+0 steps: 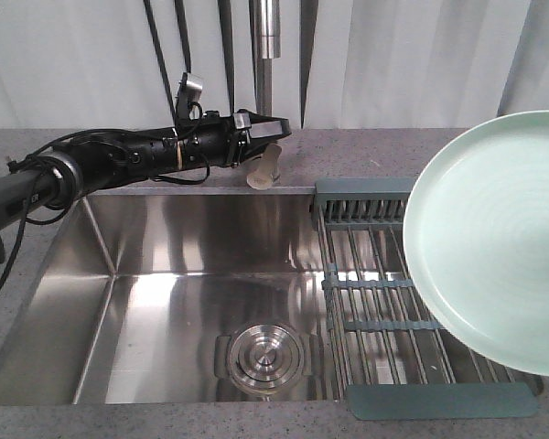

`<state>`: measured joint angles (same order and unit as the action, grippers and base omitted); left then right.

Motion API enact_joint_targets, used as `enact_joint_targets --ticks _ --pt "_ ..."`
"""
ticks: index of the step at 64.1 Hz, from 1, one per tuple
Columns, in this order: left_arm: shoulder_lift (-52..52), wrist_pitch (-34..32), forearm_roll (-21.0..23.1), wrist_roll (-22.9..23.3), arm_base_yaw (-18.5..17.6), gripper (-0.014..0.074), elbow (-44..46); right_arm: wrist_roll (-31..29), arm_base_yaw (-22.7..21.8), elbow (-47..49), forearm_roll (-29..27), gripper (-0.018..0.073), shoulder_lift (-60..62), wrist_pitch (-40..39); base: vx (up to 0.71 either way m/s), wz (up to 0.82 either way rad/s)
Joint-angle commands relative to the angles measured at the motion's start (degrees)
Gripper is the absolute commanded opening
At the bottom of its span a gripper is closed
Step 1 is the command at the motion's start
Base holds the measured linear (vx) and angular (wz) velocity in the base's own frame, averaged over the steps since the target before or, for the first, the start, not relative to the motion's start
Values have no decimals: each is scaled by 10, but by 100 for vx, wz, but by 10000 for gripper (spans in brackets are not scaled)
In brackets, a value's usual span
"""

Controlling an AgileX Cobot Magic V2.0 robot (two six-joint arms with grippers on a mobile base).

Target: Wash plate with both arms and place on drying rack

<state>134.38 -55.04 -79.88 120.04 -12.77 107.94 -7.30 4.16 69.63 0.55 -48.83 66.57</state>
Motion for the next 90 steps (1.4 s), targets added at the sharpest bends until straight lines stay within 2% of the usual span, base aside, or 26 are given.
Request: enact_joint_targets --ticks 1,16,33,38,52,72,90 --pt "-39 -78 5 11 -5 396 18 0 -4 16 2 -6 2 -37 0 0" --pt "-39 -120 0 11 -5 396 18 0 -4 16 2 -6 2 -33 0 0" --pt "-39 -159 -69 11 -5 396 14 1 -4 16 2 -6 2 -29 0 0" --pt "-39 -171 -76 11 -5 396 14 1 -4 16 2 -6 2 -29 0 0" --pt "-39 -170 -73 11 -3 396 14 2 -4 16 2 -6 2 -27 0 0" --pt "-48 -244 -49 11 4 396 14 2 -4 16 1 -6 2 -27 0 0" --pt "-61 -245 -52 11 63 396 14 2 -4 16 1 -6 2 -27 0 0"
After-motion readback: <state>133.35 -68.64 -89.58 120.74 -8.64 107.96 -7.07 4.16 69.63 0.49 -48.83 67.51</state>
